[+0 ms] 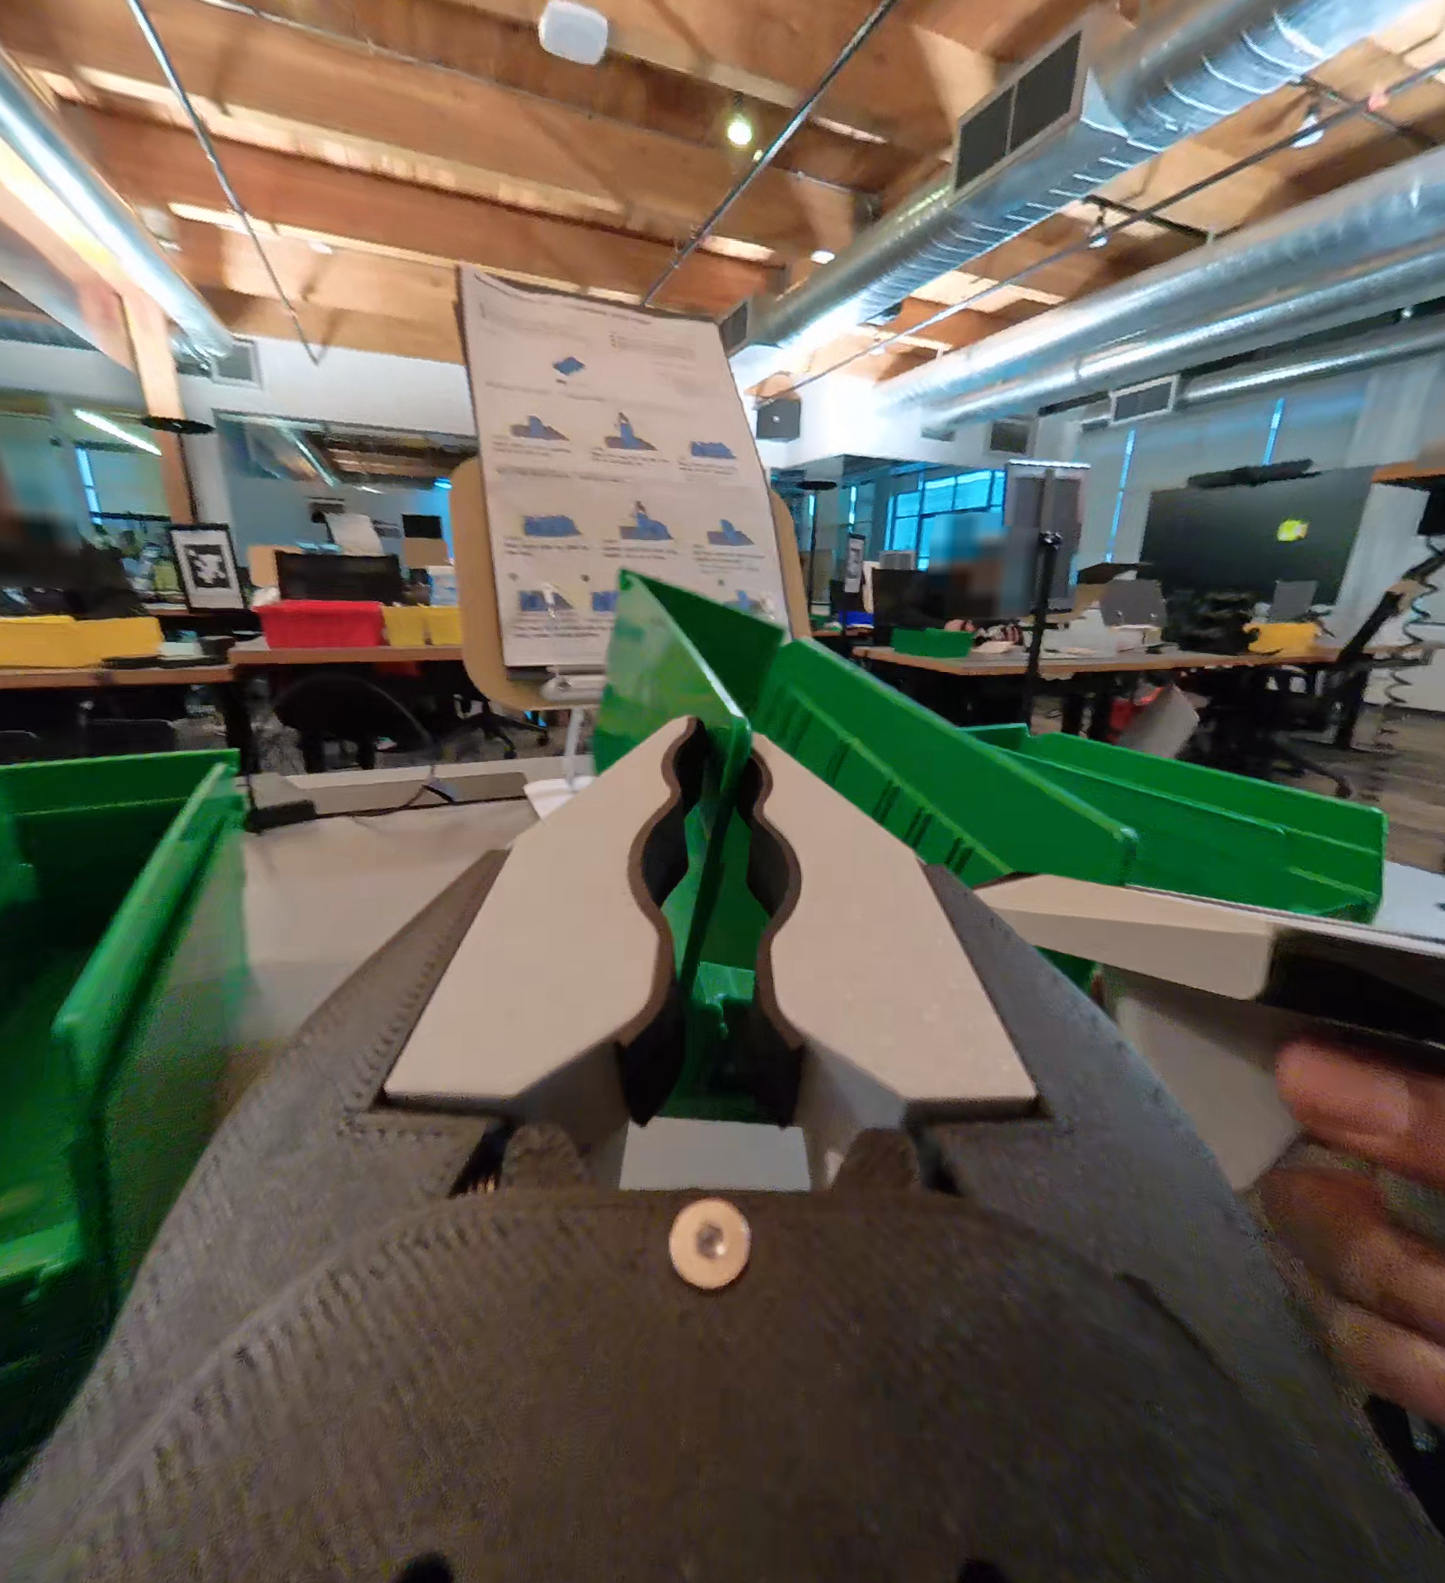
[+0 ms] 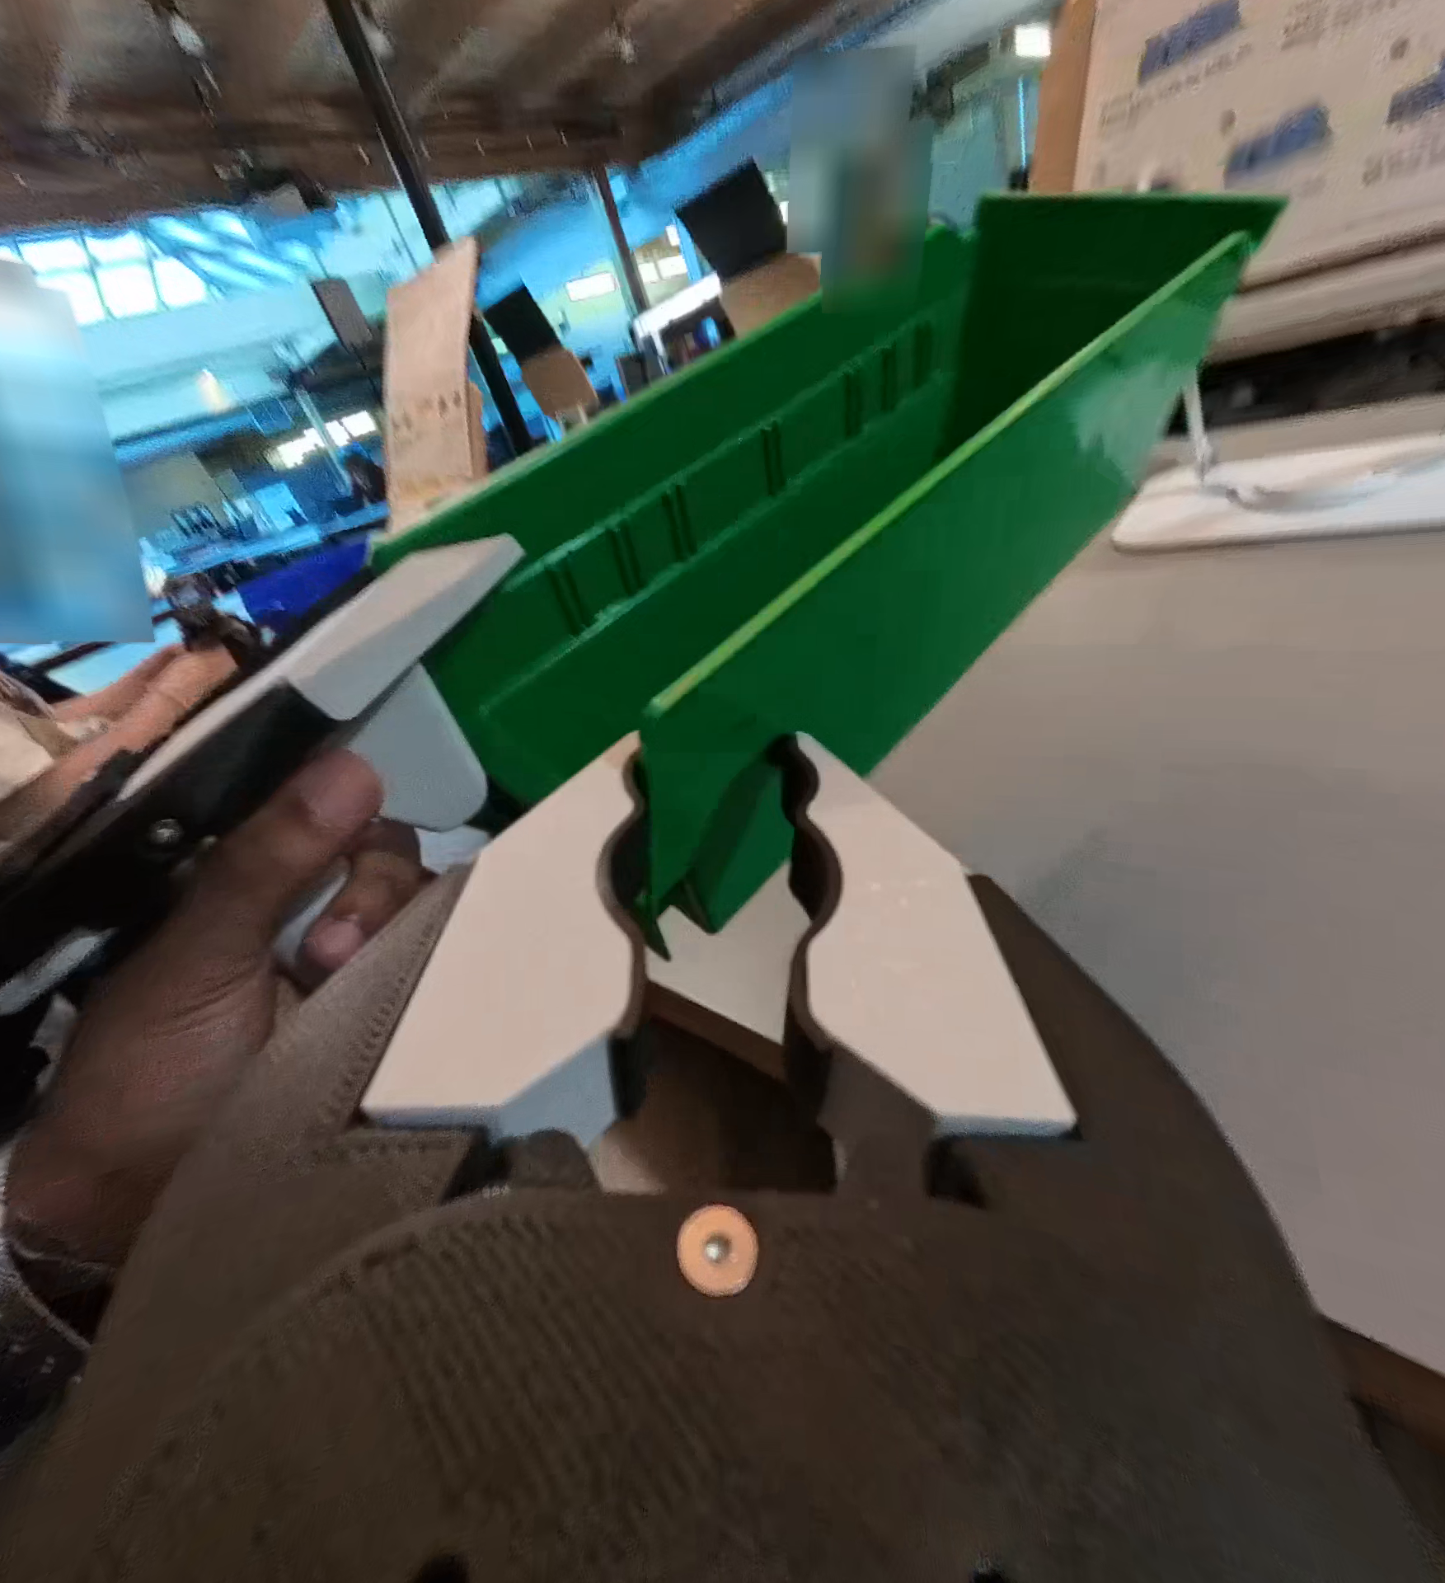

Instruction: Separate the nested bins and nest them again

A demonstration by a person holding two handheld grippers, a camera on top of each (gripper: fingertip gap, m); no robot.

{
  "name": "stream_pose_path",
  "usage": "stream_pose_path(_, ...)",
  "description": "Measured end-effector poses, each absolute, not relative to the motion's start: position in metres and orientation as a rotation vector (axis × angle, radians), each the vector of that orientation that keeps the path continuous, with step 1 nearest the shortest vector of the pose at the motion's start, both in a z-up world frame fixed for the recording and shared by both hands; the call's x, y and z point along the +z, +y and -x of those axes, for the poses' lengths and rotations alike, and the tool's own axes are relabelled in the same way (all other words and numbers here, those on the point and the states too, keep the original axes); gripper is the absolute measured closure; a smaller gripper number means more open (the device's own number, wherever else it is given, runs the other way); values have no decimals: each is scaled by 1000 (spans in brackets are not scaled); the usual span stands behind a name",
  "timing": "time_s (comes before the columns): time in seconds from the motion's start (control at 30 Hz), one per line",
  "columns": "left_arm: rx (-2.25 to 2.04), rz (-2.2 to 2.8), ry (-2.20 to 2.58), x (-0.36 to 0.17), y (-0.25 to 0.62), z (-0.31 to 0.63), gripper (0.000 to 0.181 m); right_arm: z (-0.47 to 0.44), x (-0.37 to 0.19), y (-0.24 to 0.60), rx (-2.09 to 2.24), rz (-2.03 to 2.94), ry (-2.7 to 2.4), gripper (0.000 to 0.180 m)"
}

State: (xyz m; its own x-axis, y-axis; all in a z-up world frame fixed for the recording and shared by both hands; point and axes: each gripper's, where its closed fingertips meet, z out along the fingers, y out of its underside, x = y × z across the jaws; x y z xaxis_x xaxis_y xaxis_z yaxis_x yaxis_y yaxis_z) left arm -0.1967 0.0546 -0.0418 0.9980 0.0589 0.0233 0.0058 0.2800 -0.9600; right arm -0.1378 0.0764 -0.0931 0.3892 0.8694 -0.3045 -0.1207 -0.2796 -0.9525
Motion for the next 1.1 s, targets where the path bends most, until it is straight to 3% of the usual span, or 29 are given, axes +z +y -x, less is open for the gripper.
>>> stream_pose_path(0.1, -23, 1312, 47, -45, 63, 175, 165, 129, -107, 95, 1039, 1621, -714, 170)
stream_pose_path(0.23, -166, 1294, 196, -46, 61, 133, 146, 105, -106, 132, 1016, 1650, -612, 180)
stream_pose_path(0.3, -155, 1297, 213, -50, 63, 123, 153, 88, -104, 150, 967, 1635, -623, 180)
stream_pose_path(0.67, -263, 1388, 117, -73, 87, 132, 152, -43, -125, 247, 494, 1643, -296, 178)
stream_pose_path(0.87, -350, 1452, 25, -90, 98, 143, 152, -39, -164, 262, 448, 1751, -349, 178)
stream_pose_path(1.1, -342, 1456, 34, -91, 96, 142, 152, -32, -166, 268, 367, 1728, -389, 178)
